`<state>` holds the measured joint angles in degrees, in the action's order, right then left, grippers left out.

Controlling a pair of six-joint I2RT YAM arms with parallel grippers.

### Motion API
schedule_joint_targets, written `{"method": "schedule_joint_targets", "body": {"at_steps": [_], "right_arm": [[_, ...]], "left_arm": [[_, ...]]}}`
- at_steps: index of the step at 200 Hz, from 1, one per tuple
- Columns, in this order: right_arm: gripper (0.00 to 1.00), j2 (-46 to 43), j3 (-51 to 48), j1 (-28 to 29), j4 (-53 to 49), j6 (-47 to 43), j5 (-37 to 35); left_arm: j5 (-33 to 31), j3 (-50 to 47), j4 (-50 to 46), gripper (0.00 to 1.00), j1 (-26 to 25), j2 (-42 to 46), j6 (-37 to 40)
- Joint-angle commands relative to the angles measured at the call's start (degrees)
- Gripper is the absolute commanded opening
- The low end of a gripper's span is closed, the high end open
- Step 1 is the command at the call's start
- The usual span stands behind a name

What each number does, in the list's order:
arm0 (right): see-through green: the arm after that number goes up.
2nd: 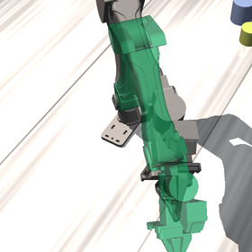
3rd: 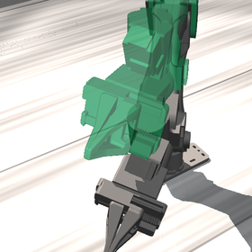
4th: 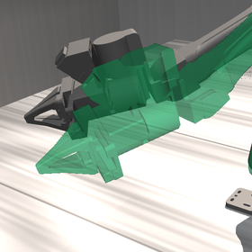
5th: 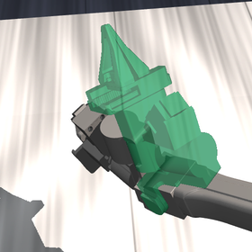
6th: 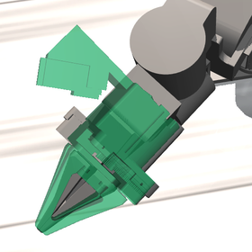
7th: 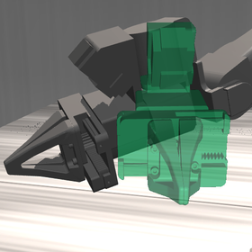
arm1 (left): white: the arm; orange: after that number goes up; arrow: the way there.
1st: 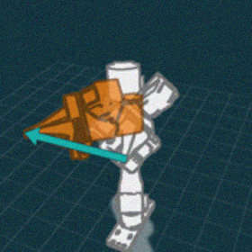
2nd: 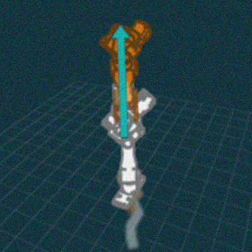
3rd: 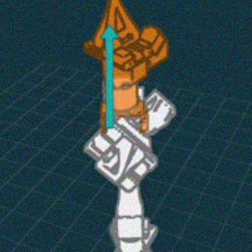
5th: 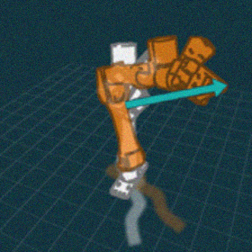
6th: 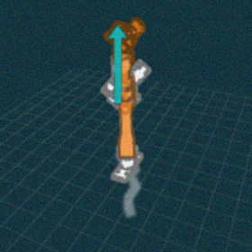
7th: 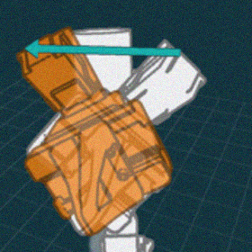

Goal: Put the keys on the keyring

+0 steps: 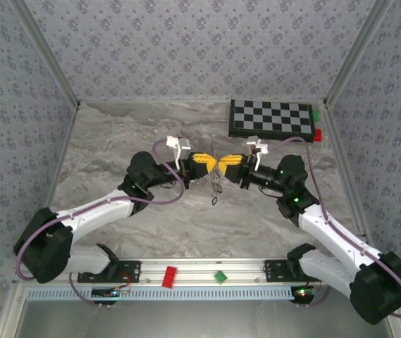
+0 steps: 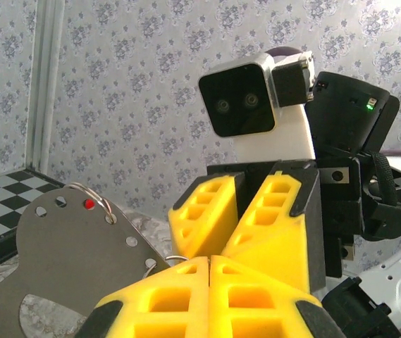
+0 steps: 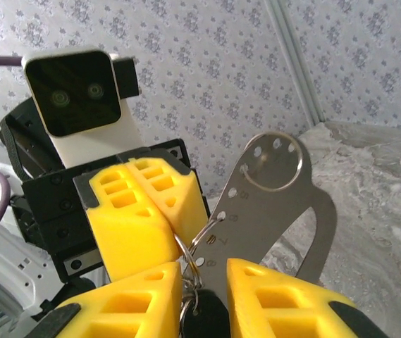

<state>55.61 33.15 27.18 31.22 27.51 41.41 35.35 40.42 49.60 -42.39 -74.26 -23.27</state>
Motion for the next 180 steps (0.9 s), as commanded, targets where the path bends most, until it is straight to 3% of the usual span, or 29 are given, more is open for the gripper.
{"method": "schedule_joint_targets", "body": {"at_steps": [1, 69, 112, 180], "right_arm": [[0.22, 0.7, 1.6, 0.5, 0.9, -0.2, 1.4], [0.19, 1.5, 2.6, 2.0, 0.9, -1.3, 2.5], [0.10, 1.3, 2.6, 2.5, 1.4, -2.3, 2.4], [0.15, 0.6, 2.2, 2.7, 3.0, -3.8, 0.7]], "left_arm": [[-0.3, 0.2, 3.6, 0.00, -0.2, 1.6, -0.4], [0.0, 0.3, 3.6, 0.00, -0.2, 1.3, -0.5], [0.1, 0.3, 3.7, 0.00, -0.3, 1.1, -0.6], [0.6, 0.4, 3.6, 0.00, -0.3, 0.8, -0.6]]}}
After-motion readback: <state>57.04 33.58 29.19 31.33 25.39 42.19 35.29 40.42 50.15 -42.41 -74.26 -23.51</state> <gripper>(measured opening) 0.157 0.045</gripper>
